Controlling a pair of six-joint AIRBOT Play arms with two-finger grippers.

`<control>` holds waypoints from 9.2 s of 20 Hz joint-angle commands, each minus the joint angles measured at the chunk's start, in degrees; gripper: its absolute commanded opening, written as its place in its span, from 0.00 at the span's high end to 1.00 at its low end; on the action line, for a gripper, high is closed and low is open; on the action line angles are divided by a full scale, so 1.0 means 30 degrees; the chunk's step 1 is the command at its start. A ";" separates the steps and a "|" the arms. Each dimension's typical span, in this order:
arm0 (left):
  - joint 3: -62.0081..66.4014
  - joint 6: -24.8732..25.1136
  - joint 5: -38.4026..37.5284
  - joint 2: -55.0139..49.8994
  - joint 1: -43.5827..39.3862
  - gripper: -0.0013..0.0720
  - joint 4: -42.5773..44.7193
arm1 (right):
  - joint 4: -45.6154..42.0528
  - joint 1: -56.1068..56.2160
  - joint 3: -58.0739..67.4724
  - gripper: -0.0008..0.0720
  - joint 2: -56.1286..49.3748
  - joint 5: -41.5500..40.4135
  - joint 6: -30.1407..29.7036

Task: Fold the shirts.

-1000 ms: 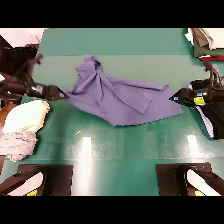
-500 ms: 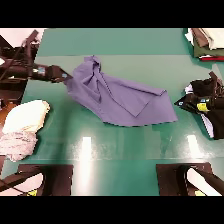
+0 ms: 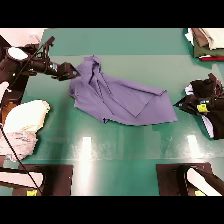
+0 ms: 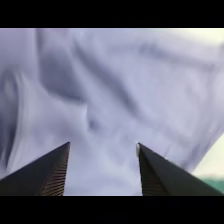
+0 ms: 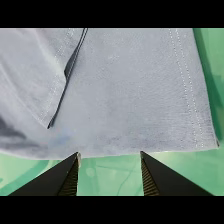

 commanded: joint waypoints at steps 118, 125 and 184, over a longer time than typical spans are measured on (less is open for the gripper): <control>0.2171 0.5435 0.0175 -0.0750 0.1479 0.96 0.5799 | -1.1460 0.6462 1.6028 0.97 -1.2152 0.0758 0.3956; -0.0816 0.5071 -0.0590 -0.0750 0.1479 0.95 0.6054 | -1.0877 0.7125 1.2233 0.97 -1.2131 0.0539 0.4044; -1.8396 -0.2193 -0.1421 1.2903 0.2565 0.96 0.2470 | -0.3198 -0.1916 -0.5719 0.93 -0.1698 0.1428 -0.1916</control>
